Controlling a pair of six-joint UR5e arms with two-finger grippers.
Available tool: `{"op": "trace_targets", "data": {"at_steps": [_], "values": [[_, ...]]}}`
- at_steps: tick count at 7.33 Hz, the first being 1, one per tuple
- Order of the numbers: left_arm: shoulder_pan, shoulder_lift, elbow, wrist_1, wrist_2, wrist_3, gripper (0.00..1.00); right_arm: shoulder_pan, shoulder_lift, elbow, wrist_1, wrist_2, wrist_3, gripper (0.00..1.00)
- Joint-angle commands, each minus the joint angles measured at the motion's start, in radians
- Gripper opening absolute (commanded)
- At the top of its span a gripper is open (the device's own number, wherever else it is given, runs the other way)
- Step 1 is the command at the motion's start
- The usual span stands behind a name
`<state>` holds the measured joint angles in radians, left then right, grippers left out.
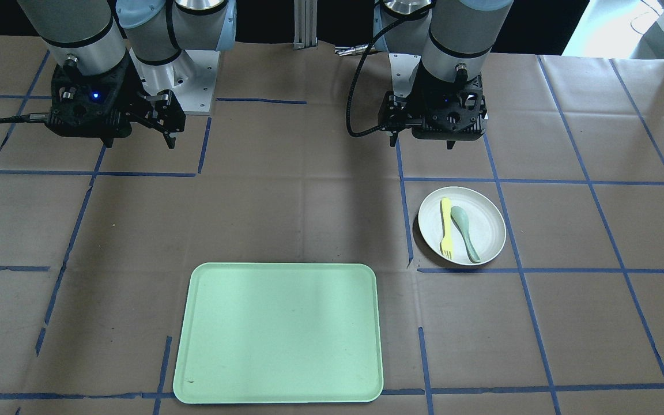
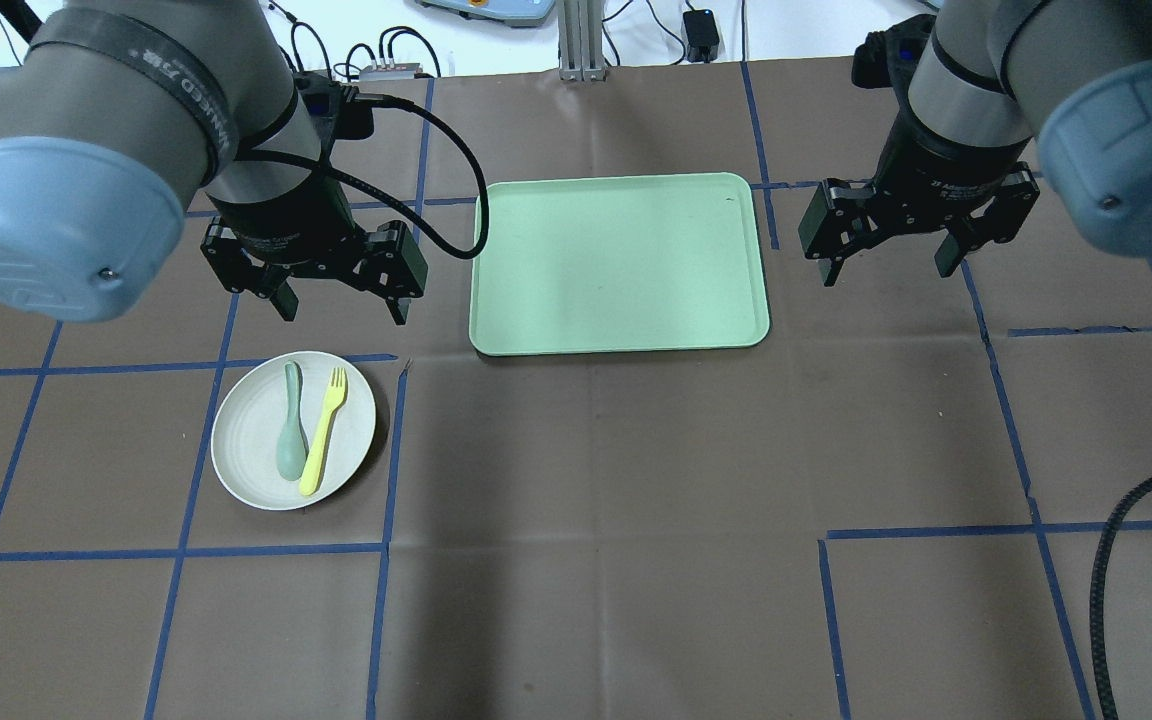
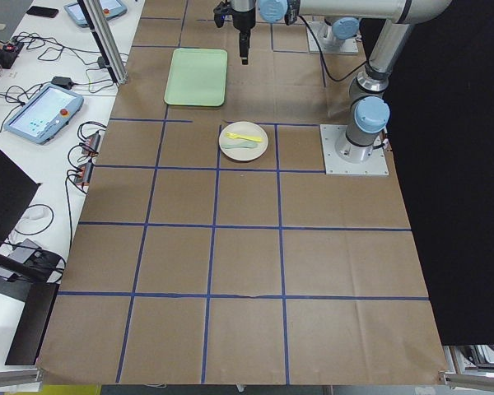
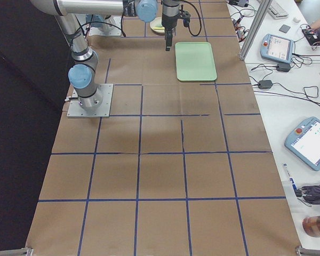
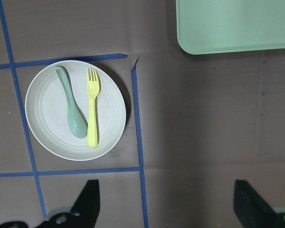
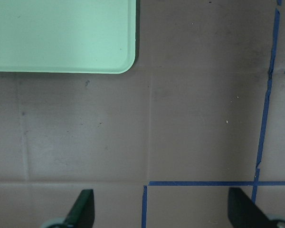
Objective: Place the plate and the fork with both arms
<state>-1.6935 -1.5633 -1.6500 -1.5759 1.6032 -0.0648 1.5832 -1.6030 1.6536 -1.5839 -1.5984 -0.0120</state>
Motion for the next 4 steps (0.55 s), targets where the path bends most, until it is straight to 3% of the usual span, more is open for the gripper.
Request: {"op": "trace_targets", "data": {"at_steps": [1, 4], "values": [[0.000, -0.006, -0.005, 0.002, 0.000, -0.003, 1.00, -0.002, 0.000, 0.000, -0.001, 0.000, 0.000, 1.00], [0.012, -0.006, -0.019, 0.022, -0.005, 0.010, 1.00, 0.000, 0.000, 0.000, 0.001, 0.000, 0.000, 1.00]]}}
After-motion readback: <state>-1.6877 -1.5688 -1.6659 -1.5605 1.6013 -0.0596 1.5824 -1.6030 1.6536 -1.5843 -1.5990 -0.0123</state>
